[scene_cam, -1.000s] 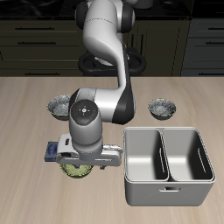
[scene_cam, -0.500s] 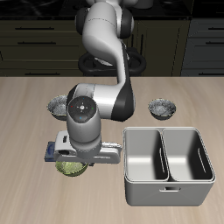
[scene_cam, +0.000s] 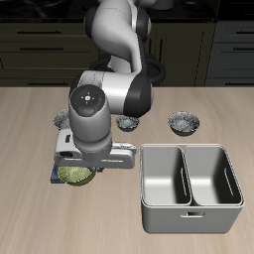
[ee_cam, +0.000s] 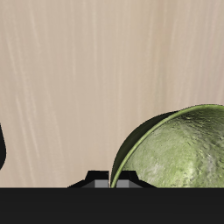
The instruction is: Place the green bowl in the left side of the drainer
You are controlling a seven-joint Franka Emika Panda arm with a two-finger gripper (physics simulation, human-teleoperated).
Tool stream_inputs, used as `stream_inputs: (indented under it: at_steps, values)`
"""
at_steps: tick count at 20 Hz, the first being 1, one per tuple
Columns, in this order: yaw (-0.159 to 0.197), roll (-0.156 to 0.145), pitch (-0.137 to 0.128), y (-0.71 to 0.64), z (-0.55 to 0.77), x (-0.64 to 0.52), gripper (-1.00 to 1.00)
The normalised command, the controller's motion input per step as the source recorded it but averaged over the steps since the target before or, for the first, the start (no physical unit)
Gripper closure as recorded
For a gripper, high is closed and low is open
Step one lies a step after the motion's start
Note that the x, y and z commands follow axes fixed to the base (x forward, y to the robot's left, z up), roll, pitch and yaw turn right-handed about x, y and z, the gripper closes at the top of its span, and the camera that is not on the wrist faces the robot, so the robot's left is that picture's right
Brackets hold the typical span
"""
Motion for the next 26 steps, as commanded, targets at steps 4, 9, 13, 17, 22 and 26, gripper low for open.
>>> stream_inputs:
  at_steps: [4, 9, 13, 17, 22, 26]
  values:
    - [-0.027, -0.029, -0.056, -0.07, 0.53, -0.13, 1.0]
    - [-0.01, -0.04, -0.059, -0.07, 0.56, -0.14, 1.0]
    - [-0.005, -0.024, -0.044, -0.01, 0.44, -0.13, 1.0]
    - [-0.007, -0.006, -0.066, 0.05, 0.5, -0.12, 1.0]
    - [0.02, 0.02, -0.064, 0.2, 0.46, -0.12, 1.0]
    - [0.01, 0.022, -0.06, 0.31, 0.5, -0.1, 1.0]
